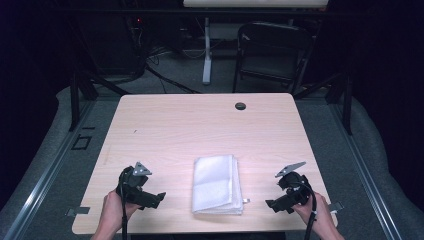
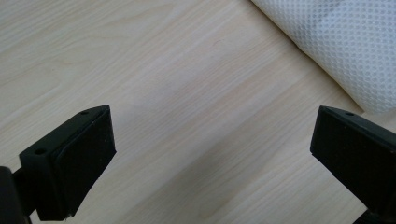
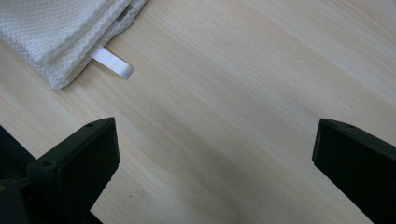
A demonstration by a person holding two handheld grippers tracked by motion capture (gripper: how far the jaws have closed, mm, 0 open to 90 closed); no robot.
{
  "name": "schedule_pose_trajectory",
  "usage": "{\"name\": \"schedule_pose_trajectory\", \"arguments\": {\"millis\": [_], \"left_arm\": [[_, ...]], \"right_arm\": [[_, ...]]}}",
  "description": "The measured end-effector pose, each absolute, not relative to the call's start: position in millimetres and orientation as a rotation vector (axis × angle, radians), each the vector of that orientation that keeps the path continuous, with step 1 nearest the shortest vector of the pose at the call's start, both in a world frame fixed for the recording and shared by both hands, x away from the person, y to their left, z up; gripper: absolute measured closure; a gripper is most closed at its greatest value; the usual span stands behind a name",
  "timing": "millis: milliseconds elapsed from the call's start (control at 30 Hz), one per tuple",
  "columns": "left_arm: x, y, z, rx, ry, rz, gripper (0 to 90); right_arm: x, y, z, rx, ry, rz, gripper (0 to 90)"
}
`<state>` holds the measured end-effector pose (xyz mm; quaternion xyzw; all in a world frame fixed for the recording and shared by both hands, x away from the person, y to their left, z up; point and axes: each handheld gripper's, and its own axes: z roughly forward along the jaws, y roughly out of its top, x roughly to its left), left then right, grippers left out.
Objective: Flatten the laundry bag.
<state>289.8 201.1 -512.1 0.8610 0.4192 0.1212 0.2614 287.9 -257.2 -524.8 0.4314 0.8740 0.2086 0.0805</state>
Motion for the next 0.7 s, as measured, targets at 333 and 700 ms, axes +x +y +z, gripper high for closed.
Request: {"name": "schedule_pose_trajectory", "arguments": {"millis": [333, 700], "left_arm": [[293.6, 185.9, -512.2, 2.357, 1.098, 0.323, 0.0], [282.1, 164.5, -509.2, 2.363, 1.027, 0.3, 0.0]], "right_arm": [[285.7, -260.3, -524.6, 1.281, 2.602, 0.624, 0.5], [290.6, -250.3, -521.9, 1.285, 2.598, 0.646, 0.7]]}}
